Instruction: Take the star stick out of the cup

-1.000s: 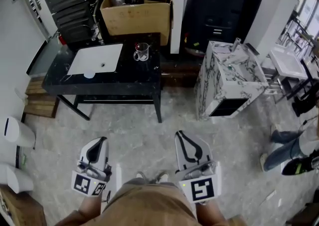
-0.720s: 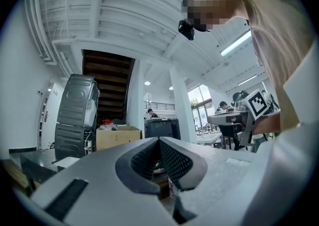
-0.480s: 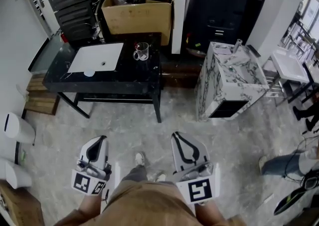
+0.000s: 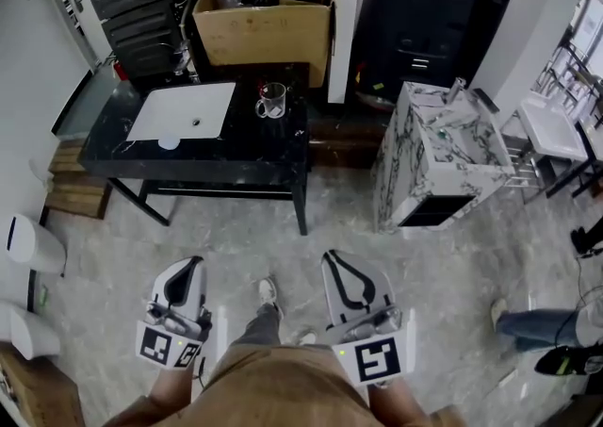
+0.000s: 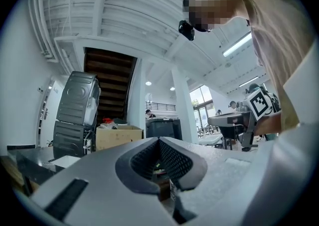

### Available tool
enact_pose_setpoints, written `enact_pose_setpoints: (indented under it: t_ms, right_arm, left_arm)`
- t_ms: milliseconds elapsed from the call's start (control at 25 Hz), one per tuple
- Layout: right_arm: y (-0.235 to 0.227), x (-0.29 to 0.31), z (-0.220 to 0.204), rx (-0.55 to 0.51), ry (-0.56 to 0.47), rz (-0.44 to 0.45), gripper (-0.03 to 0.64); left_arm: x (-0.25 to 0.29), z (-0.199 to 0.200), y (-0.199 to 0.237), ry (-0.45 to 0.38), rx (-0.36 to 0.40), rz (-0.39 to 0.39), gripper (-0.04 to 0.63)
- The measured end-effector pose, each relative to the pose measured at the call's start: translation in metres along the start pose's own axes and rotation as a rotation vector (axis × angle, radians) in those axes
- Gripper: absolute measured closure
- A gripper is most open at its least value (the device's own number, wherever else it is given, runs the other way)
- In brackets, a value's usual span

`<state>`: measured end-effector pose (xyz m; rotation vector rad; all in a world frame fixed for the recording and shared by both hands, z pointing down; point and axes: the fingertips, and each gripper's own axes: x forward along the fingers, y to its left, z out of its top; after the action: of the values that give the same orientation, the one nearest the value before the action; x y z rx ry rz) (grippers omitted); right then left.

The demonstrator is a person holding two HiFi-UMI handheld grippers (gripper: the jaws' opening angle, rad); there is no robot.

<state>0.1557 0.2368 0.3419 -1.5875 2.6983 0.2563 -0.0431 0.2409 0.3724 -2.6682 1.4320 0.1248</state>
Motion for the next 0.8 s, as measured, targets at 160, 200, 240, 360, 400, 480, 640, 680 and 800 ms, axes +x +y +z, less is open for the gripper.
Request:
enact_pose_setpoints:
  t_ms: [160, 200, 240, 360, 400, 480, 640, 680, 800]
  right_arm:
    - [-0.001, 0.029, -0.007, -0.004, 0.015, 0.003, 0.611]
    - [0.0, 0.038, -0.008, -0.006, 0.019, 0.006, 0.611]
    - [0.0, 0.048, -0.008, -0.003, 0.019, 0.007, 0.611]
    - [-0.002, 0.077, -0.006, 0.016, 0.013, 0.006, 0.611]
    - [-0.003, 0.086, -0.006, 0.018, 0.011, 0.007, 0.611]
    - [-0.005, 0.102, -0.005, 0.016, 0.009, 0.01, 0.611]
    - [-0.009, 0.128, -0.007, 0.022, 0.019, 0.005, 0.611]
    - [-0.011, 0.132, -0.01, 0.021, 0.027, 0.003, 0.611]
    - [-0.016, 0.148, -0.017, 0.003, 0.045, 0.005, 0.611]
  left_arm:
    - [0.013, -0.007, 0.023, 0.004, -0.017, 0.001, 0.594]
    - [0.016, -0.01, 0.031, 0.007, -0.023, 0.004, 0.594]
    - [0.02, -0.012, 0.04, 0.009, -0.026, 0.004, 0.594]
    - [0.039, -0.016, 0.062, 0.01, -0.028, -0.009, 0.594]
    - [0.046, -0.016, 0.067, 0.009, -0.027, -0.016, 0.594]
    - [0.057, -0.019, 0.076, 0.008, -0.029, -0.026, 0.594]
    - [0.075, -0.026, 0.096, 0.015, -0.043, -0.037, 0.595]
    - [0.079, -0.028, 0.101, 0.019, -0.046, -0.039, 0.594]
    - [0.09, -0.035, 0.116, 0.029, -0.053, -0.04, 0.594]
